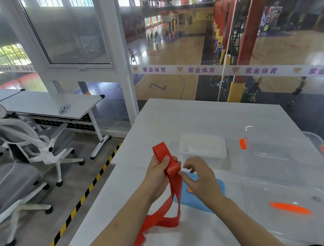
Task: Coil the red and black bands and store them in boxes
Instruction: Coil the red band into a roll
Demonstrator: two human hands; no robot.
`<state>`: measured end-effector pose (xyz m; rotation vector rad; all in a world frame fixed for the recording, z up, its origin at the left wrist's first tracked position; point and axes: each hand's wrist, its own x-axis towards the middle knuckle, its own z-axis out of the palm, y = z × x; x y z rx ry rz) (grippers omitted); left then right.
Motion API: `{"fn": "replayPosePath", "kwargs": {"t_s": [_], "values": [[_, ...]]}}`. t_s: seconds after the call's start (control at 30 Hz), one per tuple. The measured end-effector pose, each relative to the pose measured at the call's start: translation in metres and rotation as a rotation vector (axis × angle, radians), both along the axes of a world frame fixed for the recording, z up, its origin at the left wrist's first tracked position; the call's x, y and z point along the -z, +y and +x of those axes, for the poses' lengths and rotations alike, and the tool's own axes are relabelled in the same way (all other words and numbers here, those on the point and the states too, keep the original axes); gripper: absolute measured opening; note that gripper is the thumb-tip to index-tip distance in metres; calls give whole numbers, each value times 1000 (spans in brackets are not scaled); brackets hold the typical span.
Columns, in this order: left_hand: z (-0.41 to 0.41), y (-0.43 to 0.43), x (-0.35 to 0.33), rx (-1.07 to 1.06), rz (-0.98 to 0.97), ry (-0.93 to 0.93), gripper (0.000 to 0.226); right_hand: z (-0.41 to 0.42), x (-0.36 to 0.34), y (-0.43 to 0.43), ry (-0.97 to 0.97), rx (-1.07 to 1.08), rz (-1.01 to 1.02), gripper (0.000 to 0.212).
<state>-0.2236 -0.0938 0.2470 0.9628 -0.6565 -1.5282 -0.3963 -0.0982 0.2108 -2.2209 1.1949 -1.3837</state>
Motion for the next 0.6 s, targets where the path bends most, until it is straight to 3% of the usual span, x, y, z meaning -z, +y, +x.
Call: {"fn": "replayPosePath", "kwargs": {"t_s": [0.1, 0.17, 0.3, 0.37, 0.6], "values": [[1, -5, -15, -65, -14, -3, 24, 0, 0, 7, -237, 66, 339, 24], [2, -6, -29, -50, -58, 8, 24, 1, -3, 7, -276, -39, 595, 18], [-2, -11, -62, 23, -158, 59, 20, 9, -24, 2, -270, -266, 781, 26], [-2, -17, -80, 41, -210, 107, 17, 13, -43, -1, -347, -339, 838, 26], [28, -38, -152, 63, -365, 257, 13, 27, -91, -9, -432, -553, 722, 44]]}}
